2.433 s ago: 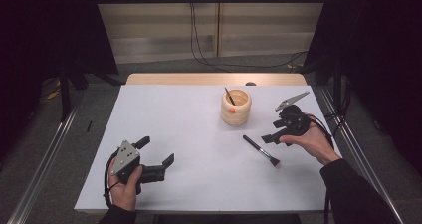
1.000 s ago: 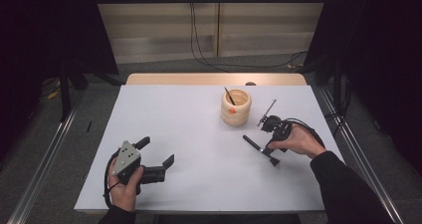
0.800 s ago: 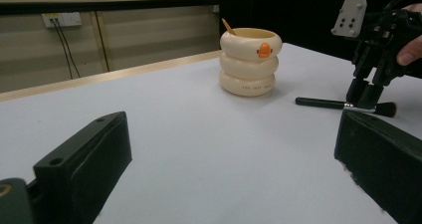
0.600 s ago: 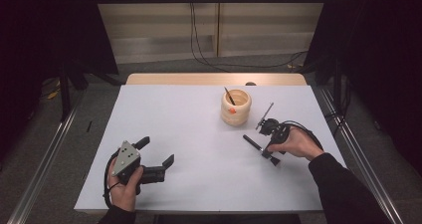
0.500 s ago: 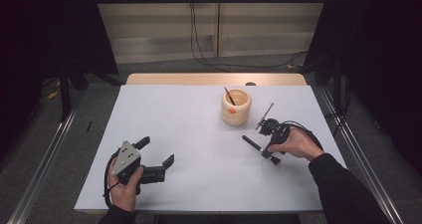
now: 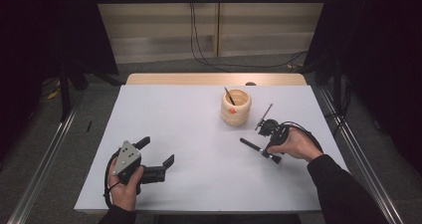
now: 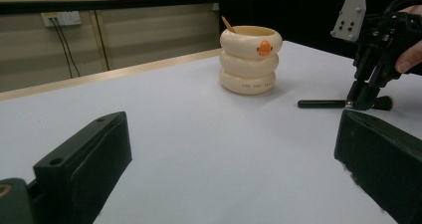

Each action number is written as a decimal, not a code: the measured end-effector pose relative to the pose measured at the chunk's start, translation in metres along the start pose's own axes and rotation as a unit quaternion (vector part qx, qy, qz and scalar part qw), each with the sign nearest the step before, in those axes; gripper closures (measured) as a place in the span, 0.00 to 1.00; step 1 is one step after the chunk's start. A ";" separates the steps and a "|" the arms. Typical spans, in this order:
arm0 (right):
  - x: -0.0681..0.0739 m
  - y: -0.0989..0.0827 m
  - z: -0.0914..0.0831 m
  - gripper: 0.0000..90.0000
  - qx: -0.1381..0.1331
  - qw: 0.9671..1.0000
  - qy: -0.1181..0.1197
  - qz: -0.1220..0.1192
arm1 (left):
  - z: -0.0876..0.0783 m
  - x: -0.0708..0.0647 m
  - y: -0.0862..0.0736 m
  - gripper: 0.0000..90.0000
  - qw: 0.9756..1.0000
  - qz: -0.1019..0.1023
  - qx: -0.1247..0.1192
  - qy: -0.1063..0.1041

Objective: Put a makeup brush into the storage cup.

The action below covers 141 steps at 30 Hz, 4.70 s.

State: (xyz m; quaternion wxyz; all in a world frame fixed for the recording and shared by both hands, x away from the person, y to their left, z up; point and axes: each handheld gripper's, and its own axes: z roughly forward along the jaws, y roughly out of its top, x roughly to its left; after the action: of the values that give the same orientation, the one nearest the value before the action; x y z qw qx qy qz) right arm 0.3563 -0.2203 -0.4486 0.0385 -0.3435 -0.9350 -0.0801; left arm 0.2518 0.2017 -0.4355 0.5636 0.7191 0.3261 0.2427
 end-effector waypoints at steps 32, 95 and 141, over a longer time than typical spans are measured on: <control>0.000 -0.003 -0.001 0.87 -0.009 1.000 0.003 -0.016 | 0.002 0.000 -0.001 0.01 1.000 -0.006 0.003 -0.002; 0.007 -0.076 -0.058 0.87 -0.474 0.880 -0.001 0.021 | -0.001 0.000 0.000 0.01 1.000 -0.004 -0.005 0.002; 0.036 -0.067 -0.069 0.87 -0.567 0.822 0.043 -0.025 | -0.001 -0.001 0.001 0.01 1.000 -0.013 -0.014 0.001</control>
State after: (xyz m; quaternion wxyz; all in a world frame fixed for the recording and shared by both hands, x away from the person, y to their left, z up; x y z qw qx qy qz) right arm 0.2870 -0.2603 -0.3841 -0.1248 -0.2775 -0.7298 -0.6122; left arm 0.2500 0.2013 -0.4347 0.5765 0.7066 0.3326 0.2403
